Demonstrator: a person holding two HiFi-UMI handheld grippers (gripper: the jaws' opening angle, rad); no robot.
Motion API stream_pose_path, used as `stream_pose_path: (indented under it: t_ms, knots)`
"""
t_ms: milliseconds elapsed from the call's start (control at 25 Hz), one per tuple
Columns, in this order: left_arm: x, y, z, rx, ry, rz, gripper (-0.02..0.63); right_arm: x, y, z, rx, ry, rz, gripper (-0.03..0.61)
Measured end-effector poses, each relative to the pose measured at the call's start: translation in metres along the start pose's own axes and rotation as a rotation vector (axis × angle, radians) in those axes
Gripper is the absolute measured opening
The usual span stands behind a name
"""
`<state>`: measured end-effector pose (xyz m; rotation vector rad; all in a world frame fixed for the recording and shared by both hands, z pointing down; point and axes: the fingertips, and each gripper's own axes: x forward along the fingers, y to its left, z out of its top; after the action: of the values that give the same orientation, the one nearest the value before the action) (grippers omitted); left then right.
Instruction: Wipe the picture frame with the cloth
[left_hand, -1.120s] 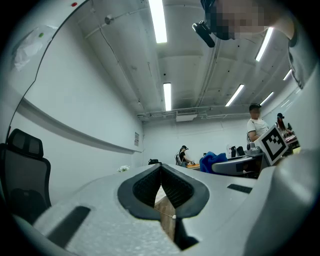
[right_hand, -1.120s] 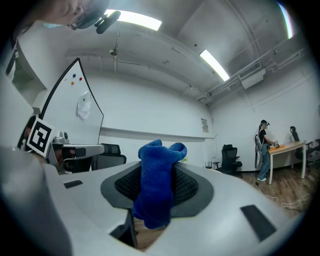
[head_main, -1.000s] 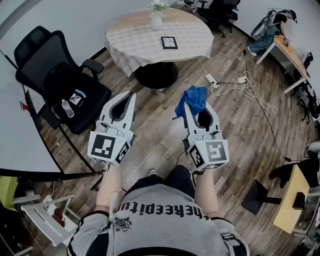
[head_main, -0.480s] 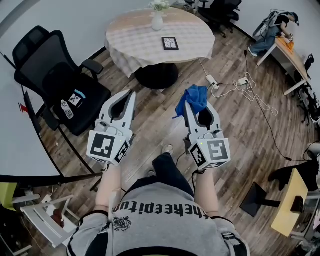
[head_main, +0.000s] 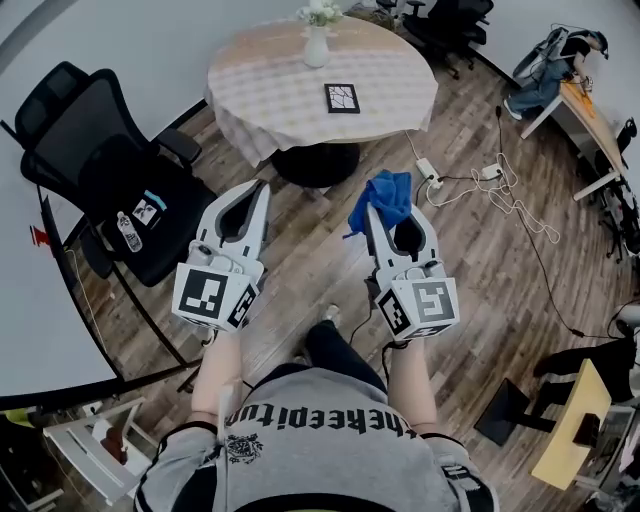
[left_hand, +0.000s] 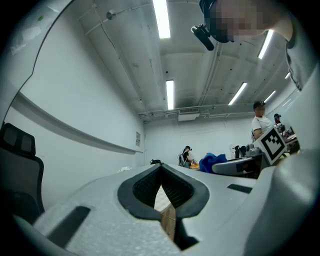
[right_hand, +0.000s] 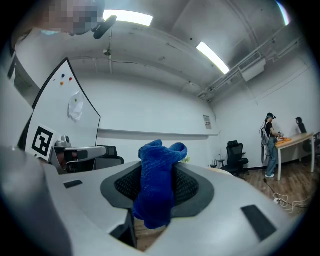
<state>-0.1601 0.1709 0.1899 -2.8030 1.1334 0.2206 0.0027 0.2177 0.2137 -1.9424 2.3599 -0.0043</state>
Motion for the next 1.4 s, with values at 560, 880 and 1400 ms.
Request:
stream_pose_path:
  t_ms: [560,880,1400]
  knots:
    - [0.121,0.019,-0.013,0.017,-0.017,0.035,0.017,0.089,-0.091,0.007,-0.005,-0.014,0.048,0.150]
    - [0.155,0.012,-0.020,0.038,-0.007,0.051,0.017,0.114,-0.121,0.001,0.011,-0.012,0.091,0.150]
    - [0.180,0.023,-0.061,0.030,-0.010,0.029,0.017,0.136,-0.140,-0.037,0.010,-0.009,0.079,0.150]
